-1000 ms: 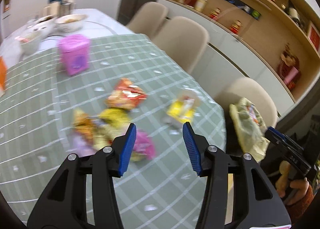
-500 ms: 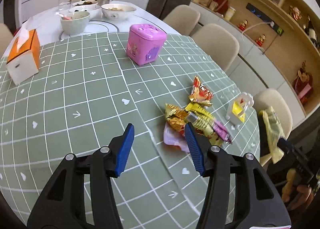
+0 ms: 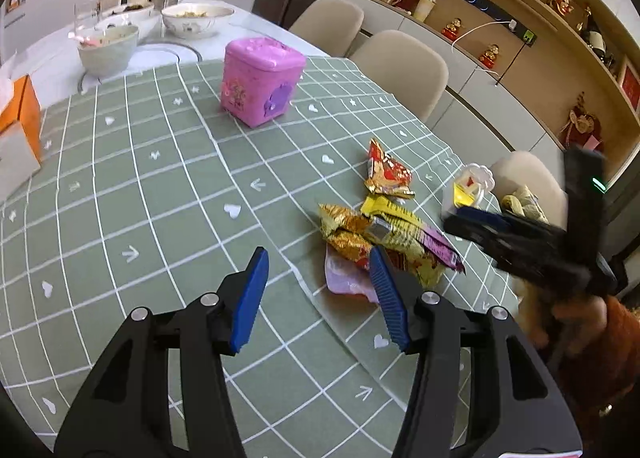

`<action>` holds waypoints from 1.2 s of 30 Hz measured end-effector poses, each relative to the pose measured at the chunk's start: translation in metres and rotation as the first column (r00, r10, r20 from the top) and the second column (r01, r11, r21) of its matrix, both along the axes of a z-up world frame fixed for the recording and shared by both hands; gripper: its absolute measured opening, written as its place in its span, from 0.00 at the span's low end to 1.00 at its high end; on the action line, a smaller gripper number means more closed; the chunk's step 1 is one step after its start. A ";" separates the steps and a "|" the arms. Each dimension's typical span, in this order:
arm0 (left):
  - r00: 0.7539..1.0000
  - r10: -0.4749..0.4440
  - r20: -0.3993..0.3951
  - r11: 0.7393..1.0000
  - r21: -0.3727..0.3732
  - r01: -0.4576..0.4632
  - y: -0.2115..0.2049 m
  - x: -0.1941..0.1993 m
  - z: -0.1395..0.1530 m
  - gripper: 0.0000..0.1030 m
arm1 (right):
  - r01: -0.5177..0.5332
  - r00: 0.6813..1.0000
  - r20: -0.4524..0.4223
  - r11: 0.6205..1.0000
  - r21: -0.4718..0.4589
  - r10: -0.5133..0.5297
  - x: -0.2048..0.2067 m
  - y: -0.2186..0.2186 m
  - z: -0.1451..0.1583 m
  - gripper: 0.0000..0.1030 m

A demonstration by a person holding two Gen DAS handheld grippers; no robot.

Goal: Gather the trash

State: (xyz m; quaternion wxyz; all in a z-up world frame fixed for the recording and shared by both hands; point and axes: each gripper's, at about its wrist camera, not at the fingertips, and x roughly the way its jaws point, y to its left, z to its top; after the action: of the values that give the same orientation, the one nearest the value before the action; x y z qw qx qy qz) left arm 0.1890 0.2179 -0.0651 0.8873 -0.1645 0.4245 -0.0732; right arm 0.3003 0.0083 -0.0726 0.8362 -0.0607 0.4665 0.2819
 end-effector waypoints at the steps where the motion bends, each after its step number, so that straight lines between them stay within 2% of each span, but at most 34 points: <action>1: 1.000 -0.001 -0.008 1.000 -0.014 0.001 0.002 0.000 -0.002 0.49 | -0.008 1.000 -0.022 1.000 -0.011 0.007 0.006 0.006 -0.006 0.37; 5: 1.000 0.004 -0.027 0.999 -0.040 -0.005 0.010 0.000 -0.012 0.49 | -0.034 0.994 -0.105 0.996 -0.079 0.026 0.021 0.018 -0.034 0.37; 6: 0.999 0.008 -0.034 0.999 -0.043 -0.010 0.012 0.001 -0.014 0.49 | -0.037 0.995 -0.097 0.996 -0.084 0.029 0.019 0.017 -0.036 0.37; 8: 0.999 0.014 -0.041 0.999 -0.047 -0.016 0.014 0.001 -0.017 0.49 | -0.041 0.995 -0.091 0.995 -0.088 0.033 0.013 0.012 -0.034 0.37; 10: 0.999 0.016 -0.047 0.998 -0.056 -0.018 0.015 0.002 -0.021 0.49 | -0.016 0.997 -0.081 0.997 -0.071 0.010 0.004 -0.002 -0.030 0.27; 14: 0.998 0.004 -0.059 0.997 -0.074 -0.009 0.013 0.006 -0.026 0.49 | 0.066 0.996 -0.064 0.997 -0.031 -0.068 -0.015 -0.036 -0.019 0.20; 18: 0.997 -0.026 -0.066 0.997 -0.079 0.021 -0.001 0.008 -0.028 0.49 | 0.153 0.987 -0.054 0.988 0.014 -0.152 -0.031 -0.064 -0.006 0.19; 22: 0.996 -0.070 -0.053 0.996 -0.066 0.066 -0.015 0.018 -0.026 0.49 | 0.227 0.974 -0.008 0.974 0.018 -0.227 -0.044 -0.088 0.006 0.19; 26: 0.989 -0.143 0.026 0.990 -0.010 0.143 -0.030 0.051 -0.009 0.49 | 0.272 0.962 -0.002 0.962 0.029 -0.272 -0.051 -0.103 0.006 0.19; 29: 0.968 -0.241 0.065 0.970 0.054 0.238 -0.049 0.088 -0.001 0.49 | 0.295 0.956 -0.015 0.955 0.039 -0.295 -0.056 -0.110 0.002 0.19; 30: 0.960 -0.274 0.059 0.960 0.084 0.268 -0.058 0.105 -0.002 0.49 | 0.300 0.954 -0.015 0.953 0.036 -0.300 -0.058 -0.112 0.000 0.19; 32: 0.953 -0.302 0.015 0.949 0.099 0.299 -0.070 0.132 -0.010 0.49 | 0.308 0.951 -0.011 0.951 0.021 -0.308 -0.061 -0.113 -0.003 0.19; 34: 0.958 -0.285 -0.036 0.953 0.101 0.287 -0.076 0.155 -0.019 0.49 | 0.315 0.949 -0.010 0.949 0.010 -0.315 -0.064 -0.114 -0.005 0.19; 36: 0.963 -0.263 -0.049 0.961 0.072 0.266 -0.075 0.162 -0.022 0.49 | 0.311 0.950 -0.011 0.950 0.011 -0.311 -0.069 -0.114 -0.007 0.19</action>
State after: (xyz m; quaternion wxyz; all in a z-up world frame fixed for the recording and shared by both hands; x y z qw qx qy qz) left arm 0.3506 0.1434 -0.0866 0.8667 -0.0731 0.4627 -0.1713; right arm 0.2314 -0.1059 -0.0792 0.8684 0.0199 0.4722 0.1500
